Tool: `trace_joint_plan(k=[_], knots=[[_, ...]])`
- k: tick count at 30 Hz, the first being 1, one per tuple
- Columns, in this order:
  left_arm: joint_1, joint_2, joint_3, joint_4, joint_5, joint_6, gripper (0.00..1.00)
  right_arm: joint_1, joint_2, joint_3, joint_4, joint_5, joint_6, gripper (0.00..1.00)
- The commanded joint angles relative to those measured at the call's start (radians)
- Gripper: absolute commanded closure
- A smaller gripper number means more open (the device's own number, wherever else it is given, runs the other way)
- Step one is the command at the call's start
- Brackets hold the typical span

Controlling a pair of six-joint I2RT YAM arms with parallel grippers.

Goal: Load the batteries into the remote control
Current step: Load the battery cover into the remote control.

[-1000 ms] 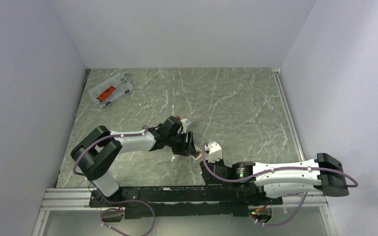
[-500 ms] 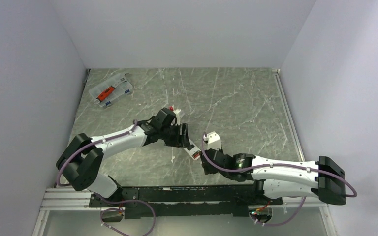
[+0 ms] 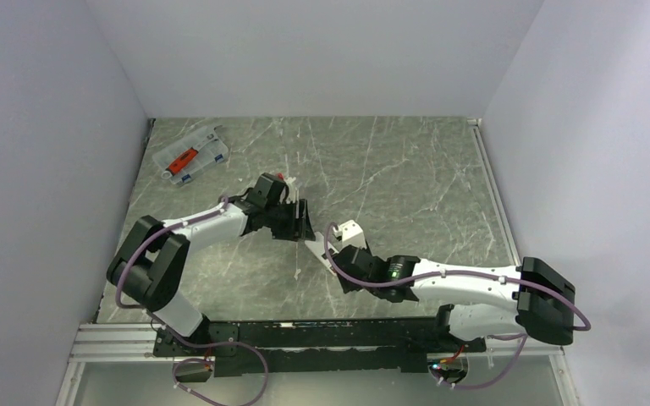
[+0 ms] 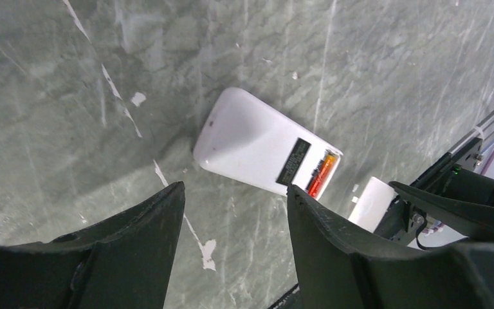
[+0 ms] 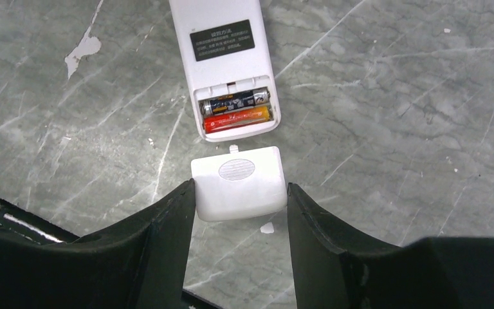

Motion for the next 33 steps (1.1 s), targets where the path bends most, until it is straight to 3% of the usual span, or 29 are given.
trace_joint_plan(k=[1,14,33], knots=[[0.018,0.044,0.059,0.062,0.045,0.069,0.36,-0.027,0.005,0.031,0.053,-0.027,-0.047,0.65],[0.027,0.181,0.129,0.094,0.124,0.132,0.37,-0.071,0.077,0.051,0.08,-0.101,-0.112,0.65],[0.027,0.184,0.057,0.118,0.178,0.152,0.43,-0.126,0.153,0.096,0.123,-0.135,-0.199,0.65]])
